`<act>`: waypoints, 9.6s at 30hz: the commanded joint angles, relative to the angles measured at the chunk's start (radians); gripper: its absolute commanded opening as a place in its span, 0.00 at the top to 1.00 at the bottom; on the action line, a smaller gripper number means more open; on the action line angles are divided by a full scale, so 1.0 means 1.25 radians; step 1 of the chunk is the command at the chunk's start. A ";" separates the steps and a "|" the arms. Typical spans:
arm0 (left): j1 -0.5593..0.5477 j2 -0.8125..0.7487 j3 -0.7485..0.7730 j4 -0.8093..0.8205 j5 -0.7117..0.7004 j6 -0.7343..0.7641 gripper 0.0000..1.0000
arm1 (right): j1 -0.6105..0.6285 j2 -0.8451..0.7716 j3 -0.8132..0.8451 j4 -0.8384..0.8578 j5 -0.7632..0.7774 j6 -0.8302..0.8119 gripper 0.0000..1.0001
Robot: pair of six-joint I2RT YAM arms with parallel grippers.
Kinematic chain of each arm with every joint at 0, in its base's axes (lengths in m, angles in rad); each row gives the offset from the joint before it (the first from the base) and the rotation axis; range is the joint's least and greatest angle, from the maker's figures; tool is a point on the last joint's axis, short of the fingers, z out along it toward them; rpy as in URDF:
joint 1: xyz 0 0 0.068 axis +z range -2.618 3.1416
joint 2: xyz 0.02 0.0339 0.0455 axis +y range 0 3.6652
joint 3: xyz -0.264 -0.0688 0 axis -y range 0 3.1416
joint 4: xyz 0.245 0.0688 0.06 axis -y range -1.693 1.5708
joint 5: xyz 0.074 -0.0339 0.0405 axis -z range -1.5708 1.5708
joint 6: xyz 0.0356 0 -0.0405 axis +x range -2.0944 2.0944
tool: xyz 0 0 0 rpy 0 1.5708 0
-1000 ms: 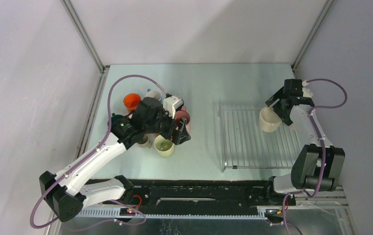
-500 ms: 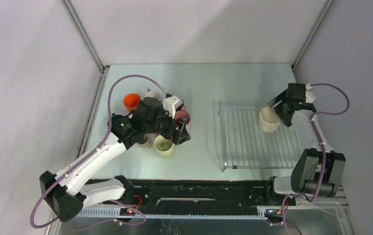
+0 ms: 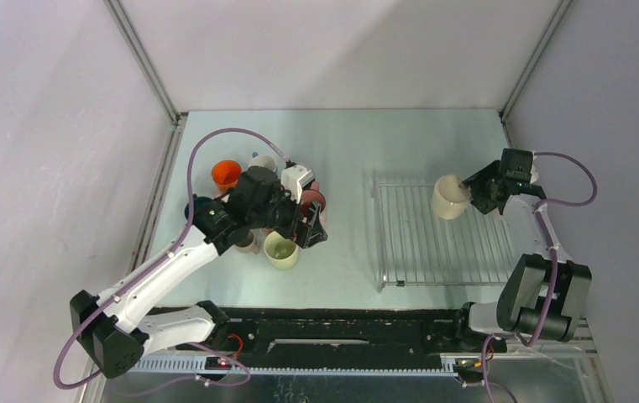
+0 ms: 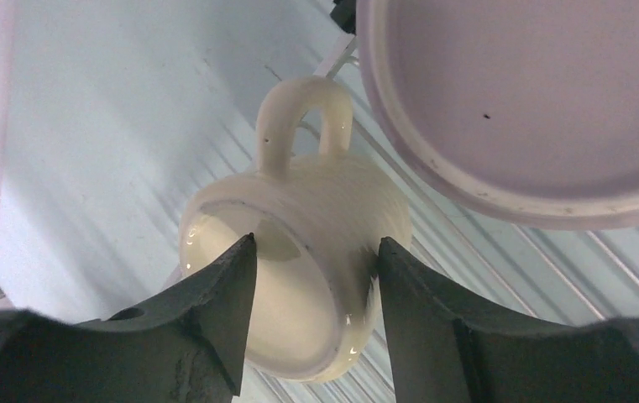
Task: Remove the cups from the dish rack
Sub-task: Adjust the cup in the dish rack, then unload the cup from the dish rack, then place the cup at the center of the board.
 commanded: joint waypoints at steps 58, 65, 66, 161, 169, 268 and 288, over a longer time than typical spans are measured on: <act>0.005 0.037 -0.028 0.027 0.014 -0.001 0.00 | 0.085 0.291 0.409 -0.424 0.096 0.298 0.37; 0.005 0.048 -0.028 0.027 0.014 -0.002 0.00 | 0.086 0.323 0.413 -0.414 0.085 0.310 0.37; 0.005 0.048 -0.028 0.027 0.014 -0.002 0.00 | 0.086 0.329 0.412 -0.412 0.081 0.310 0.36; 0.194 0.159 0.210 0.238 0.286 -0.271 0.00 | 0.219 0.167 0.528 -0.141 -0.538 0.152 1.00; 0.230 0.206 0.251 0.319 0.389 -0.265 0.00 | 0.265 0.145 0.451 0.009 -0.672 0.218 1.00; -0.206 0.245 0.195 -0.094 -0.097 0.011 1.00 | 0.330 -0.140 0.369 -0.278 -0.059 -0.147 0.00; -0.261 0.443 0.168 -0.062 -0.224 0.062 1.00 | 0.302 -0.213 0.342 -0.306 -0.021 -0.159 0.00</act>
